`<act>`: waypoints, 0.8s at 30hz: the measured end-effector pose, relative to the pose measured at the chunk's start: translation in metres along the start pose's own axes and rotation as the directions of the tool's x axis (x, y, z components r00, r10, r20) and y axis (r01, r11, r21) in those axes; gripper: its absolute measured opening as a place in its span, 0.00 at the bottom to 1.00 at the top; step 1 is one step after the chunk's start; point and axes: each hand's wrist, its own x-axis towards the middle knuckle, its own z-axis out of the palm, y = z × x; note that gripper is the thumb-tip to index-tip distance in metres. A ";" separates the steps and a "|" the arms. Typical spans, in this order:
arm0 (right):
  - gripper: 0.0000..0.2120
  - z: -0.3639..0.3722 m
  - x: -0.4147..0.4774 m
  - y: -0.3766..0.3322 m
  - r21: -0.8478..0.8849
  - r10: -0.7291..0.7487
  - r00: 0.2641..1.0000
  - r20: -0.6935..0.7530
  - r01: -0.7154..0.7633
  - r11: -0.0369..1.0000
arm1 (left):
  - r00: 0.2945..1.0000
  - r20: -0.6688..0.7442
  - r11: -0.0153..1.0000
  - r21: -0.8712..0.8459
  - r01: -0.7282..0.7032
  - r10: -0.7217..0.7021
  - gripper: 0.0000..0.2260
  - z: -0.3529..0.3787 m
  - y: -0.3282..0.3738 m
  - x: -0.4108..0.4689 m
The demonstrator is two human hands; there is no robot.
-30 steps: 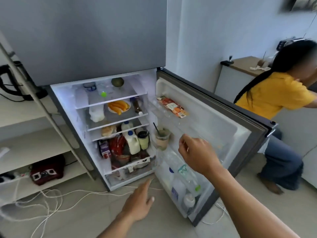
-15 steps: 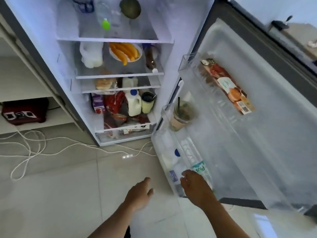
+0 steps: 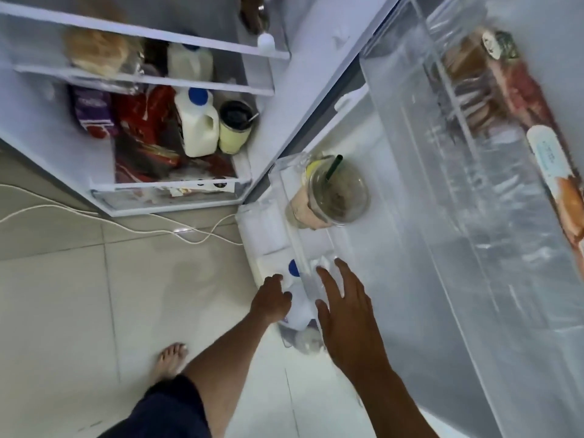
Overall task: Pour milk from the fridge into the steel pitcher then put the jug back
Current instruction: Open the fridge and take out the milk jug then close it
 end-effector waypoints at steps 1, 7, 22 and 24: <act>0.29 0.001 -0.002 -0.001 0.000 -0.003 1.000 0.004 0.003 1.000 | 0.999 0.008 0.999 -0.009 0.031 -0.031 0.25 0.002 0.003 0.004; 0.29 0.011 0.000 -0.003 0.058 0.022 1.000 0.021 -0.024 0.998 | 0.988 0.025 0.963 -0.220 0.157 -0.155 0.24 -0.008 -0.001 0.025; 0.31 0.006 0.005 -0.032 0.035 0.109 0.987 0.116 -0.114 0.993 | 0.957 -0.262 0.992 -0.065 0.107 -0.121 0.17 -0.114 -0.008 -0.070; 0.32 -0.006 0.005 -0.044 0.056 0.113 0.982 0.151 -0.122 0.991 | 0.943 -0.318 0.993 0.019 0.114 -0.102 0.17 -0.130 -0.003 -0.087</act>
